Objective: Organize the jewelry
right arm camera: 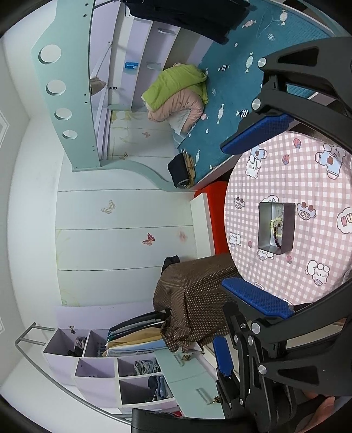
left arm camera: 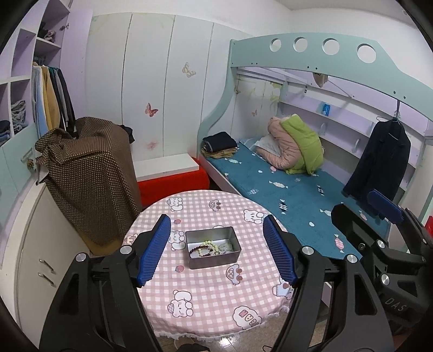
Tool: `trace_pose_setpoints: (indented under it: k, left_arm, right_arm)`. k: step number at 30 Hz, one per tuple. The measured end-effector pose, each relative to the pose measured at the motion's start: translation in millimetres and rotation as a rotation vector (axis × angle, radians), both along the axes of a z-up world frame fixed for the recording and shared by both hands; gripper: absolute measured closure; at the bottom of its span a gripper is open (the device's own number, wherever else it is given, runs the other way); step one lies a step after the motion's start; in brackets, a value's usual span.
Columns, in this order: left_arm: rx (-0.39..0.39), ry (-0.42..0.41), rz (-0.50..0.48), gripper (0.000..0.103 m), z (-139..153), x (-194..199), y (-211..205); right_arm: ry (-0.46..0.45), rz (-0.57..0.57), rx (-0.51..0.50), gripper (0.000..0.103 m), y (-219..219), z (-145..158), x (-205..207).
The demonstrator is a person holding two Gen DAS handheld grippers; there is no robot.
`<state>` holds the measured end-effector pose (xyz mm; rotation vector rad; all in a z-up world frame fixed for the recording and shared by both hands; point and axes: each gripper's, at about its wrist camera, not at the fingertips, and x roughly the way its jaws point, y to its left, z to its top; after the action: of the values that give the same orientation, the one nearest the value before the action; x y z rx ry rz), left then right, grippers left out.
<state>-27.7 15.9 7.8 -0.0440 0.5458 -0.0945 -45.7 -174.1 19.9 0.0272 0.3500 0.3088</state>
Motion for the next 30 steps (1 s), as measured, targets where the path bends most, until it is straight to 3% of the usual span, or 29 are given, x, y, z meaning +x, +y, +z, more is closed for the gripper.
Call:
trace_pose_setpoints:
  k: [28, 30]
  left_arm:
    - [0.01, 0.021, 0.044, 0.027, -8, 0, -3]
    - [0.02, 0.027, 0.06, 0.022, -10, 3, -3]
  right_arm:
    - [0.04, 0.023, -0.008, 0.014, -2, -4, 12]
    - [0.051, 0.021, -0.007, 0.014, -4, -7, 14]
